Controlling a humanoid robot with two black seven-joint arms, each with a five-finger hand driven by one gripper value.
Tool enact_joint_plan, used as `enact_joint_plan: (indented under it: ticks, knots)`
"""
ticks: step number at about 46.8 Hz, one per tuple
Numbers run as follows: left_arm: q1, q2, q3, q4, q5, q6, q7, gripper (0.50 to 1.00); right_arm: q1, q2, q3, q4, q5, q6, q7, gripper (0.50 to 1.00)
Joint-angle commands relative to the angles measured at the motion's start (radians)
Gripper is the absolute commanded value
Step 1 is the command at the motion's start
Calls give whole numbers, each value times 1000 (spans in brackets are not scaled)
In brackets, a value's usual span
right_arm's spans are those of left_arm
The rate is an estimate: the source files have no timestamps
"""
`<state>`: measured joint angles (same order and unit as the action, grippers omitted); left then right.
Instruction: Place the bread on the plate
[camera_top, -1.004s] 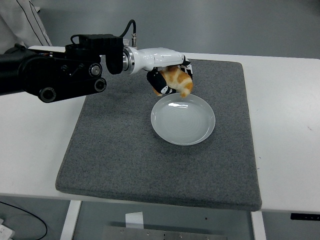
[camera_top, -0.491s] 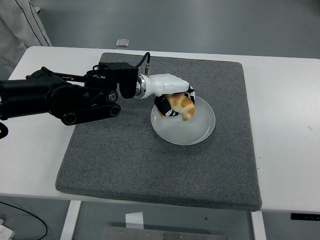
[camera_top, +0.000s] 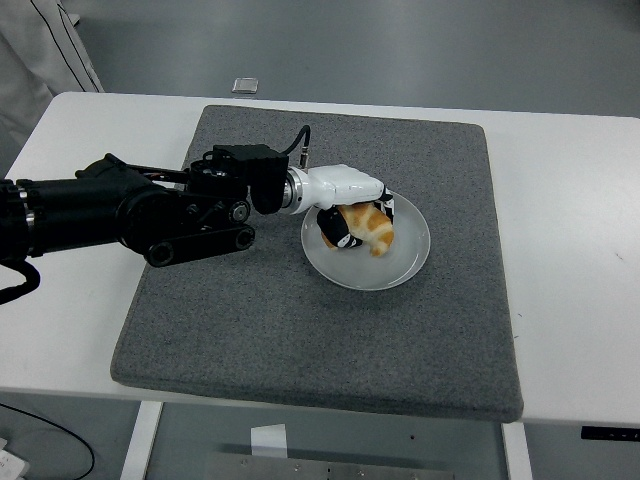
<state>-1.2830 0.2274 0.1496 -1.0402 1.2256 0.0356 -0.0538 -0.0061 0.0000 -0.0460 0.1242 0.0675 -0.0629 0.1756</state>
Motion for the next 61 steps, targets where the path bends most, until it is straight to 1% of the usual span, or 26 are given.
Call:
enact_joint_plan:
  ticks: [1, 27, 40, 45, 46, 47, 50, 51, 55, 58, 61]
  knots:
    - [1, 0, -2, -1, -2, 0, 0, 500, 0, 0, 0, 0, 0, 0, -1, 932]
    - [2, -3, 4, 2, -2, 0, 0, 500, 0, 0, 0, 0, 0, 0, -1, 932]
    - [25, -8, 4, 5, -2, 0, 0, 500, 0, 0, 0, 0, 0, 0, -1, 932]
    - [27, -10, 1, 19, -5, 1, 0, 514, 0, 0, 0, 0, 0, 0, 1, 932]
    - [28, -10, -1, 19, -6, 1, 0, 531, 0, 0, 0, 0, 0, 0, 1, 932]
    - [28, -10, -2, 19, -6, 1, 0, 561, 0, 0, 0, 0, 0, 0, -1, 932]
    - [28, -10, -4, 20, -14, 10, -1, 683, 0, 0, 0, 0, 0, 0, -1, 932]
    - [28, -10, -4, 22, -15, 16, -1, 713, 0, 0, 0, 0, 0, 0, -1, 932]
    - [28, -10, -5, 22, -17, 41, -1, 778, 0, 0, 0, 0, 0, 0, -1, 932]
    - [30, -13, -5, 19, -18, 46, -1, 865, 0, 0, 0, 0, 0, 0, -1, 932]
    - [31, -17, -4, 17, -18, 46, -1, 904, 0, 0, 0, 0, 0, 0, 1, 932]
